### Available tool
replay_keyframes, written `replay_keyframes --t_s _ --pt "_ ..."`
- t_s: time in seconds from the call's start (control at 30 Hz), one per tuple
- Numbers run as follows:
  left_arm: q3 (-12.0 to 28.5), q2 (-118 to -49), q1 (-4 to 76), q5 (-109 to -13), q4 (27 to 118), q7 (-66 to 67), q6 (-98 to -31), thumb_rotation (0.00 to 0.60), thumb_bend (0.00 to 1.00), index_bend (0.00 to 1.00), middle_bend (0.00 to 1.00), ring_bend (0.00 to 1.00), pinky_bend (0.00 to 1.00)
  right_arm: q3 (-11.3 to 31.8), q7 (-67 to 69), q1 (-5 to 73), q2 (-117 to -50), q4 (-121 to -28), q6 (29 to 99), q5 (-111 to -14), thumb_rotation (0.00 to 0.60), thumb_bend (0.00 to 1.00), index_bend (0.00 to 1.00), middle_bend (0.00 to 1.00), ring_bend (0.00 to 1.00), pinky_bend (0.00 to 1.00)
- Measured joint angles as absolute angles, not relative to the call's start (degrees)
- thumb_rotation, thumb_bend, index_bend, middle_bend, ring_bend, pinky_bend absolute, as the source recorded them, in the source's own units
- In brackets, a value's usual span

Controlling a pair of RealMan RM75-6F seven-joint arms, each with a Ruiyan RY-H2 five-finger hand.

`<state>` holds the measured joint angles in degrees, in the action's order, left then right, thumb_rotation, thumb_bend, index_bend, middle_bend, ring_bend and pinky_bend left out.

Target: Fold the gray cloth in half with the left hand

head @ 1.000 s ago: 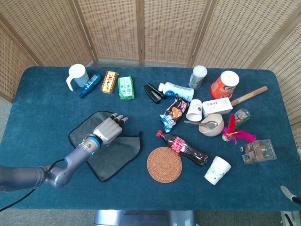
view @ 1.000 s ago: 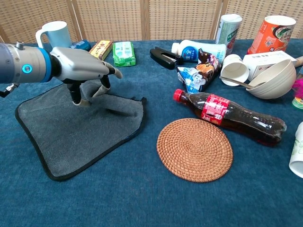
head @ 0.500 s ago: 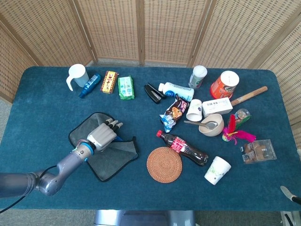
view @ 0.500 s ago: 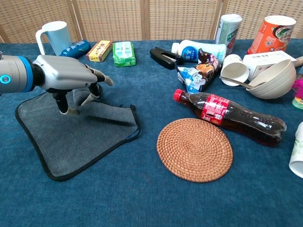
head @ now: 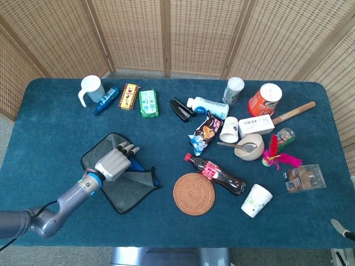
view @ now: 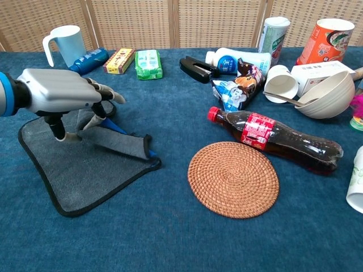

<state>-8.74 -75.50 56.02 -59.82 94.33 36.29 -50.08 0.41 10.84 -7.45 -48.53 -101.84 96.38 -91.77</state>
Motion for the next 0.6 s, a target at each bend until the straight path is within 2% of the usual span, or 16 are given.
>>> replay_keyframes --t_s 0.6 --pt "-10.1 -73.7 49.9 -66.1 95.4 33.6 -51.8 0.6 0.4 0.56 0.0 0.0 0.12 0.2 10.0 -7.3 -48.7 -102.2 95.9 -91.8 0.6 0.0 0.03 0.0 0.0 0.0"
